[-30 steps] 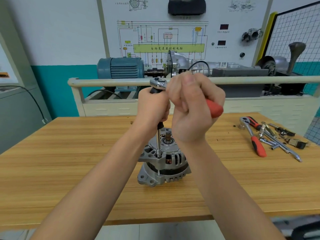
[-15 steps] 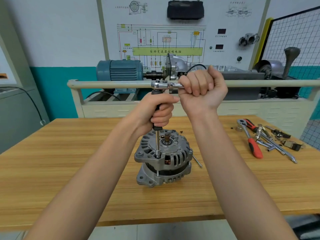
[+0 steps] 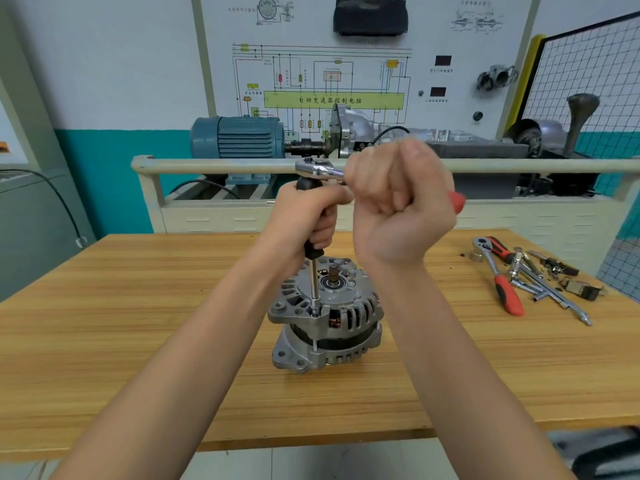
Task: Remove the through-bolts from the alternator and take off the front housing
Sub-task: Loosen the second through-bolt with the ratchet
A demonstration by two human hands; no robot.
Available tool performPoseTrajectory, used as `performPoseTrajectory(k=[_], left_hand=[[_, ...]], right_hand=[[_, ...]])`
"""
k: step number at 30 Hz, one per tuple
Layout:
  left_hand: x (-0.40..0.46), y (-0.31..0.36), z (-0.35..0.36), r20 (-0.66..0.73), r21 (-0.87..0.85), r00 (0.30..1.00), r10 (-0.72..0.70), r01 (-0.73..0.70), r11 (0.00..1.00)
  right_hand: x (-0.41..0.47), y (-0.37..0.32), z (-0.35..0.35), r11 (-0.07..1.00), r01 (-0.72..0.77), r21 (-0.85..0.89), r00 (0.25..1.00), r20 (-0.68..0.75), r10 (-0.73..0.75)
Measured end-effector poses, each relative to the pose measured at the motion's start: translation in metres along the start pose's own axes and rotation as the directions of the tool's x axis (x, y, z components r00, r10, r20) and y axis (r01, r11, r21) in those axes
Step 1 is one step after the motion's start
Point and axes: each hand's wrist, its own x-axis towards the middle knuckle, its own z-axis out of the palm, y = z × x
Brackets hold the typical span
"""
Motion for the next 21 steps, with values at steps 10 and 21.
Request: performPoseTrajectory(k=[10,21], left_hand=[[0.004,0.003,0.002,0.146,-0.035,0.989,-0.004,0.01,0.999],[0.006,-0.005,0.016,-0.268,0.063,0.961,0.075,-0.06,0.996]], right_hand=[[0.03,0.007,-0.038,0.724,-0.226,0.652,0.83,-0.26,0.493],[-0.014,0.001,0.011,0.962,0.14,-0.235,0.988,-0.024,-0.15]])
